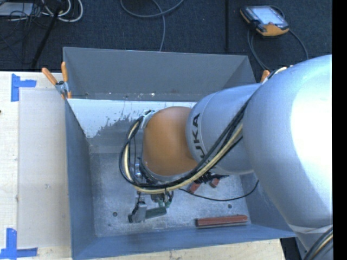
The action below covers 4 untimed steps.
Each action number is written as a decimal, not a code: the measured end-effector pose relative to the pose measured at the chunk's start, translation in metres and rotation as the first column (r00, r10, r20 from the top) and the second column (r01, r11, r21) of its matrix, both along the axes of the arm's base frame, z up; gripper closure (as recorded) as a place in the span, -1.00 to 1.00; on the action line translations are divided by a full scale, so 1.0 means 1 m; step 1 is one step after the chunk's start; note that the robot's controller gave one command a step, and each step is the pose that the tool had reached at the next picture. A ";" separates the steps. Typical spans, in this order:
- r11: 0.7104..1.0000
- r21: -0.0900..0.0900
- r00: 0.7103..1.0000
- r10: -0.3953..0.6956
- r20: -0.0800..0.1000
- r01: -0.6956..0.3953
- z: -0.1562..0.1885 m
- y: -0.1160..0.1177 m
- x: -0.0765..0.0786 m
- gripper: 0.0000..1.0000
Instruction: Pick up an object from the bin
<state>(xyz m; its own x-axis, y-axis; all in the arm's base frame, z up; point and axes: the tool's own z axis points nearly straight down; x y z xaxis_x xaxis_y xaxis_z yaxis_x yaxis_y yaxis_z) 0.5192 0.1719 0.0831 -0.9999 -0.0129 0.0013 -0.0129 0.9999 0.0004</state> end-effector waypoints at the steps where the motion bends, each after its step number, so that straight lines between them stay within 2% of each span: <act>1: 1.000 0.000 1.000 0.001 -0.002 -0.001 -0.009 0.001 0.001 -1.00; 2: 0.997 -0.002 0.997 0.074 -0.006 -0.074 -0.010 -0.060 -0.009 1.00; 3: 0.997 -0.002 0.997 0.074 -0.006 -0.074 -0.010 -0.060 -0.009 1.00; 4: 0.997 -0.001 0.997 0.081 -0.007 -0.081 0.040 -0.055 -0.016 1.00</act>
Offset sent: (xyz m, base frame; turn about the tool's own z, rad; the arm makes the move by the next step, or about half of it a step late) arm -0.0089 -0.0595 -0.0117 -0.0769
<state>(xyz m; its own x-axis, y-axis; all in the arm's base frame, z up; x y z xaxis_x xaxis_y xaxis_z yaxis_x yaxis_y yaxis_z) 0.5035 0.1165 0.1230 -0.9955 -0.0940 0.0080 -0.0940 0.9956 -0.0009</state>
